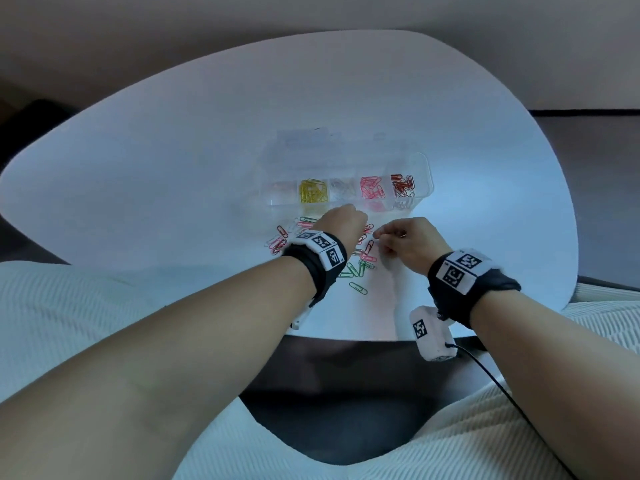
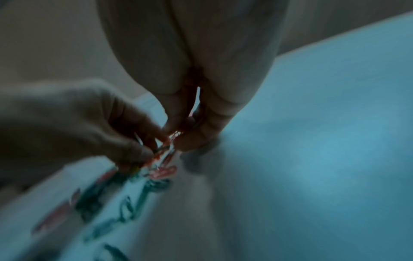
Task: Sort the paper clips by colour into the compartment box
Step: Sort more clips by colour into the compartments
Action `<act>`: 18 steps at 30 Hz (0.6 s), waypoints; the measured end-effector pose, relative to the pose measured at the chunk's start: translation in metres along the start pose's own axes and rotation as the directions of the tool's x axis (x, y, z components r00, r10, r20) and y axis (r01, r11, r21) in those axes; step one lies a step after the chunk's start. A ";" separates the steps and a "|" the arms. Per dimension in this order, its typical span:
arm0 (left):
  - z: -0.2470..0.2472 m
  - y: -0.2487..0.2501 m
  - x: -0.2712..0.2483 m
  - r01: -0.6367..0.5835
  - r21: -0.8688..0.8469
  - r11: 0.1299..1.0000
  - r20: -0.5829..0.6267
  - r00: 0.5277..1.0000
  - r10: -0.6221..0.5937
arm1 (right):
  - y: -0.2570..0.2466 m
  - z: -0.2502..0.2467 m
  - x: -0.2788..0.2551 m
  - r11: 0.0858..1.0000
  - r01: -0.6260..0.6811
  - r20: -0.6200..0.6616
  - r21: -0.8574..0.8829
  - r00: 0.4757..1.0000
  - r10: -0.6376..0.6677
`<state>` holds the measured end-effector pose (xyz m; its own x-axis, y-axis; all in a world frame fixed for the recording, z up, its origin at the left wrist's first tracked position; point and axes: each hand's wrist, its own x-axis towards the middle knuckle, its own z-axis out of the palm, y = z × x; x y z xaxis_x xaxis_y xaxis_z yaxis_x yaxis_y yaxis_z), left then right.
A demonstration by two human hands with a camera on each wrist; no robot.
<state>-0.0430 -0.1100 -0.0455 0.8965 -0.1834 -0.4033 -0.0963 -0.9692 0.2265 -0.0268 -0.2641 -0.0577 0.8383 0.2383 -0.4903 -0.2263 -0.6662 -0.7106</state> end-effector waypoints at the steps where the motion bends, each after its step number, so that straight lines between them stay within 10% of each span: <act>1: 0.000 -0.001 0.001 0.009 -0.003 1.000 0.005 1.000 -0.009 | -0.002 0.000 -0.002 0.980 -0.058 0.036 0.188 0.998 0.052; 4: 0.003 -0.008 0.002 0.022 -0.013 1.000 0.005 1.000 -0.022 | -0.007 -0.002 -0.005 0.764 -0.211 0.178 0.610 0.976 0.127; 10: 0.002 -0.024 -0.012 0.072 -0.288 0.955 -0.105 0.989 -0.107 | -0.015 -0.006 -0.008 0.626 -0.296 0.233 0.721 0.955 0.184; 14: 0.003 -0.027 -0.024 0.117 -0.557 0.823 -0.113 0.970 -0.214 | -0.016 -0.005 -0.007 0.771 -0.241 0.118 0.589 0.970 0.213; 18: 0.004 -0.027 -0.031 0.118 -0.657 0.745 -0.095 0.967 -0.237 | -0.015 -0.002 -0.002 0.994 -0.088 -0.076 0.066 0.993 0.093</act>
<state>-0.0697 -0.0787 -0.0432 0.9307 0.0677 -0.3596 0.3179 -0.6358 0.7033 -0.0244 -0.2563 -0.0450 0.8487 0.1211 -0.5148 -0.3314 -0.6368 -0.6962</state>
